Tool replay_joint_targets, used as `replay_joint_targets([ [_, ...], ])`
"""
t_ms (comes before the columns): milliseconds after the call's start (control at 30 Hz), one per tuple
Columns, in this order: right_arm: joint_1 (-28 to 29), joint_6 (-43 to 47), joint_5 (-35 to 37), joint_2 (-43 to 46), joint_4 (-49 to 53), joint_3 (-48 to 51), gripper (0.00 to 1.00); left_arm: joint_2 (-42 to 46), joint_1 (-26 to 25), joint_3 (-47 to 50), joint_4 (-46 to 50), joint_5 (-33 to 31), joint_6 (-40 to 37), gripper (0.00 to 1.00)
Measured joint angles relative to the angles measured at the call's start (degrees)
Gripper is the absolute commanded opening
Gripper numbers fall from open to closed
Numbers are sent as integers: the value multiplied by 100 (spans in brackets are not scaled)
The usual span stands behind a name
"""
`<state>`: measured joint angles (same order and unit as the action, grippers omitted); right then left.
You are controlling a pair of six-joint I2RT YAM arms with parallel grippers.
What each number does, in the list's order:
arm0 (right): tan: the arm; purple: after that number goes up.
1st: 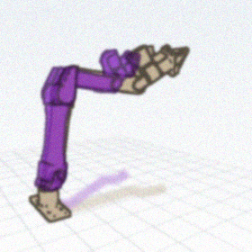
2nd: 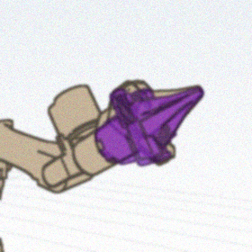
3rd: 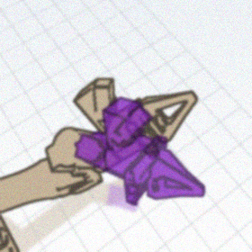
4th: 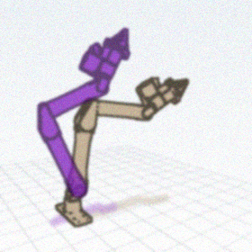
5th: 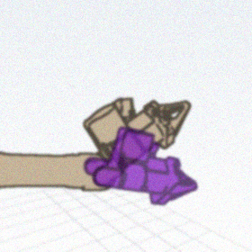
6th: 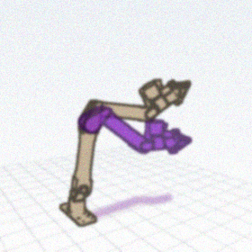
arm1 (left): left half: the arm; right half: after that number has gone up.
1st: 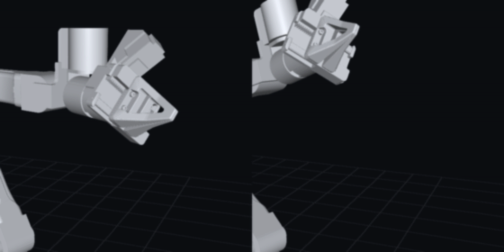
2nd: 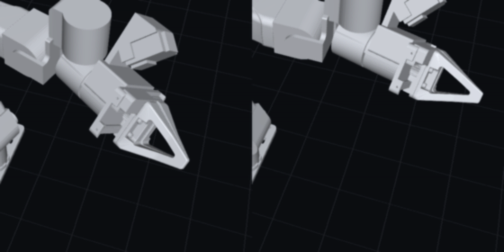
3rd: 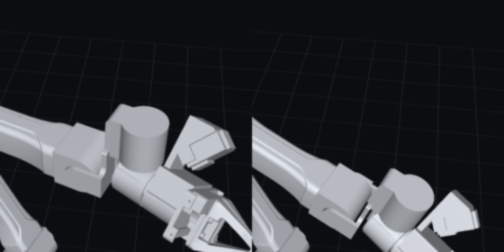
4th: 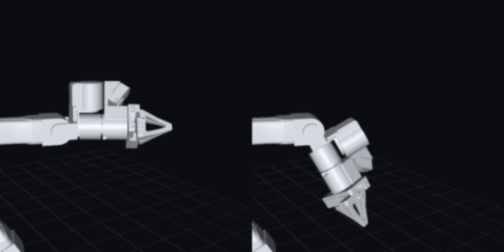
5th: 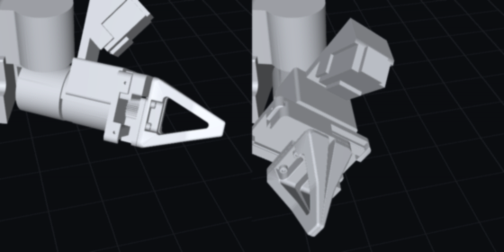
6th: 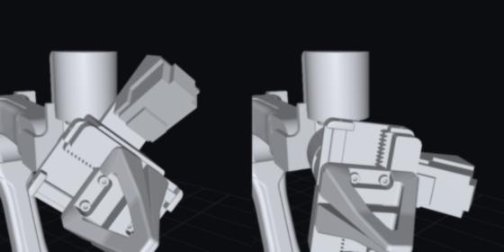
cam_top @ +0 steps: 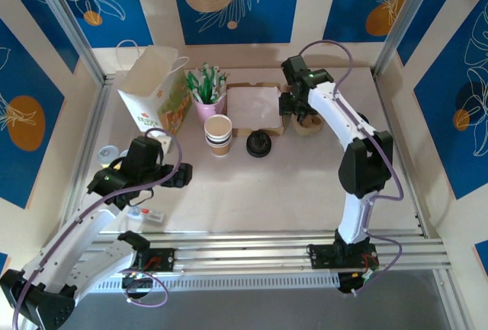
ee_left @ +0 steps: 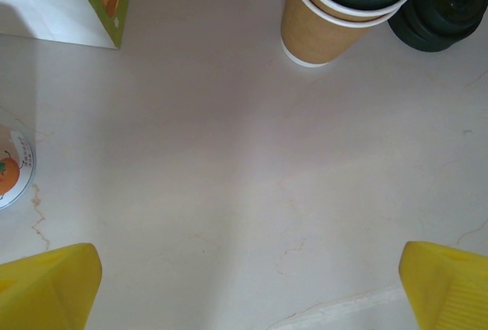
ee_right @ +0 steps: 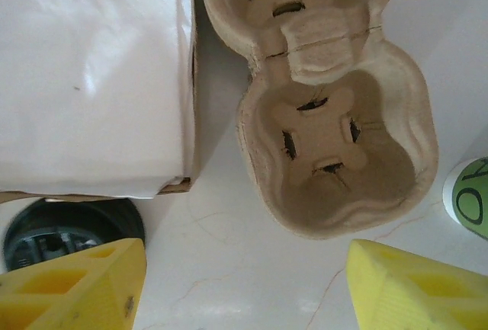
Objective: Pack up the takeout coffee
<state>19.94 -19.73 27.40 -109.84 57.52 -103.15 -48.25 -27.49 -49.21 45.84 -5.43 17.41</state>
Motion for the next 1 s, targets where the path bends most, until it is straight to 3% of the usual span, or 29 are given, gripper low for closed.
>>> replay_joint_targets([
  [533,39,468,435,-935,87,-304,55,68,0,0,0,-63,0,100],
  [667,26,481,437,-1036,114,-343,42,68,0,0,0,-63,0,100],
  [1000,-61,529,442,-1182,173,-481,36,68,0,4,0,-61,0,100],
])
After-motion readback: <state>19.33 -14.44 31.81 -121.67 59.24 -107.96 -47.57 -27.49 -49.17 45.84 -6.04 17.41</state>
